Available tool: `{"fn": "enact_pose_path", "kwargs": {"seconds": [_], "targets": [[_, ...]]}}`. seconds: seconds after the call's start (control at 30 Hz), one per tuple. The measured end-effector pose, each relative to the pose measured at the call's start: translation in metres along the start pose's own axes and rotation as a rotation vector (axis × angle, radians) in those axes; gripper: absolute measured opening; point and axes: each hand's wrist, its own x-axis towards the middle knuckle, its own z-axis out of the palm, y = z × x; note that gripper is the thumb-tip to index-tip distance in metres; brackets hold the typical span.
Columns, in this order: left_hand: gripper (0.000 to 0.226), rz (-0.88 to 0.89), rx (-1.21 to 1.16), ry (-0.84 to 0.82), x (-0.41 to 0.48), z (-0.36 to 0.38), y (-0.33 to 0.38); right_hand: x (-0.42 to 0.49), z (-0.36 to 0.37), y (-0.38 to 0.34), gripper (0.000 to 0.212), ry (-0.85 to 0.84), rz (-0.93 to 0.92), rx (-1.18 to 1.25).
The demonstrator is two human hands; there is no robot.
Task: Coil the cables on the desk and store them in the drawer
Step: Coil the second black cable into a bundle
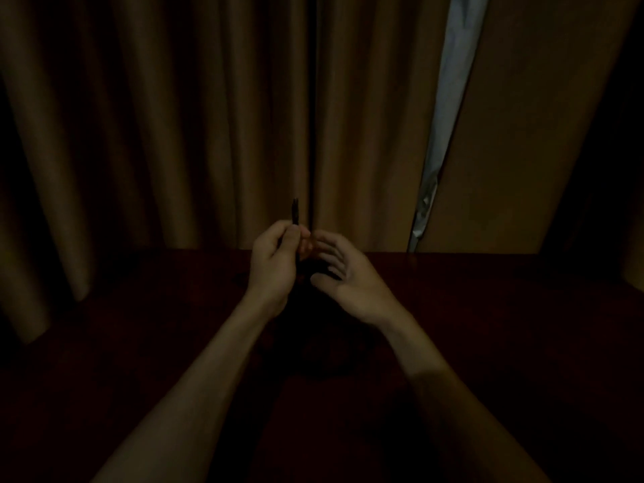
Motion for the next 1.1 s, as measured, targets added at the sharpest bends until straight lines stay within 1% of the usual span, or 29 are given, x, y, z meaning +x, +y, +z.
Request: {"fn": "enact_pose_path", "kwargs": {"seconds": [0.07, 0.13, 0.17, 0.2, 0.23, 0.3, 0.37, 0.43, 0.47, 0.53, 0.6, 0.63, 0.67, 0.73, 0.77, 0.8, 0.83, 0.87, 0.9, 0.93, 0.97, 1.0, 1.03, 1.07, 1.1], "targets": [[0.033, -0.062, -0.116, 0.019, 0.007, 0.005, 0.005, 0.01, 0.003, 0.005, 0.06, -0.019, -0.016, -0.09], [0.034, -0.081, -0.137, -0.017, 0.011, 0.007, 0.005, 0.018, 0.006, 0.015, 0.047, 0.008, -0.078, -0.315], [0.034, -0.084, -0.137, -0.042, 0.014, 0.006, 0.004, 0.022, 0.005, 0.022, 0.041, 0.022, -0.105, -0.383], [0.034, -0.09, -0.15, -0.062, 0.017, 0.005, 0.003, 0.024, 0.002, 0.028, 0.034, 0.022, -0.113, -0.373], [0.034, -0.108, -0.181, -0.07, 0.02, 0.003, 0.002, 0.026, -0.002, 0.032, 0.028, 0.015, -0.103, -0.295], [0.033, -0.154, -0.256, -0.076, 0.024, 0.001, 0.0, 0.029, -0.009, 0.035, 0.023, -0.046, -0.066, -0.191], [0.032, -0.166, -0.264, -0.077, 0.024, 0.002, -0.001, 0.032, -0.016, 0.036, 0.019, -0.05, -0.031, -0.226], [0.033, -0.145, -0.212, -0.038, 0.027, 0.0, -0.003, 0.036, -0.031, 0.041, 0.013, 0.042, 0.01, -0.348], [0.033, -0.132, -0.197, -0.001, 0.03, -0.005, -0.004, 0.036, -0.042, 0.045, 0.014, 0.119, 0.052, -0.422], [0.034, -0.131, -0.217, 0.064, 0.037, -0.018, -0.008, 0.031, -0.067, 0.053, 0.023, 0.351, 0.247, -0.516], [0.033, -0.15, -0.216, 0.07, 0.042, -0.027, -0.012, 0.021, -0.09, 0.059, 0.03, 0.584, 0.457, -0.556], [0.033, -0.154, -0.194, 0.059, 0.043, -0.028, -0.014, 0.018, -0.096, 0.061, 0.032, 0.648, 0.529, -0.586], [0.033, -0.154, -0.166, 0.045, 0.042, -0.026, -0.015, 0.016, -0.098, 0.06, 0.032, 0.664, 0.581, -0.633], [0.032, -0.147, -0.135, 0.023, 0.042, -0.02, -0.016, 0.017, -0.091, 0.052, 0.031, 0.613, 0.666, -0.788], [0.032, -0.146, -0.134, 0.016, 0.042, -0.016, -0.015, 0.019, -0.084, 0.045, 0.033, 0.579, 0.658, -0.88], [0.032, -0.145, -0.133, 0.011, 0.042, -0.012, -0.014, 0.022, -0.077, 0.039, 0.035, 0.548, 0.56, -0.961], [0.032, -0.144, -0.129, 0.005, 0.041, -0.009, -0.013, 0.026, -0.069, 0.031, 0.033, 0.498, 0.387, -1.008], [0.032, -0.142, -0.127, -0.003, 0.04, -0.006, -0.012, 0.029, -0.058, 0.021, 0.029, 0.429, 0.174, -0.981], [0.032, -0.14, -0.134, -0.007, 0.038, -0.004, -0.01, 0.029, -0.045, 0.011, 0.026, 0.342, 0.005, -0.843], [0.033, -0.137, -0.154, -0.007, 0.037, -0.002, -0.008, 0.028, -0.03, 0.0, 0.027, 0.215, -0.063, -0.662], [0.033, -0.135, -0.181, -0.001, 0.037, -0.001, -0.005, 0.027, -0.015, -0.009, 0.027, 0.058, -0.053, -0.497], [0.033, -0.132, -0.204, 0.006, 0.036, -0.001, -0.003, 0.025, -0.002, -0.015, 0.028, -0.087, 0.014, -0.368], [0.033, -0.125, -0.209, 0.008, 0.036, -0.002, -0.001, 0.024, 0.007, -0.015, 0.027, -0.21, 0.107, -0.295], [0.033, -0.108, -0.195, 0.009, 0.036, -0.005, 0.002, 0.024, 0.011, -0.011, 0.025, -0.296, 0.19, -0.265], [0.032, -0.084, -0.16, 0.007, 0.036, -0.008, 0.003, 0.024, 0.01, -0.007, 0.025, -0.34, 0.241, -0.273]]}}
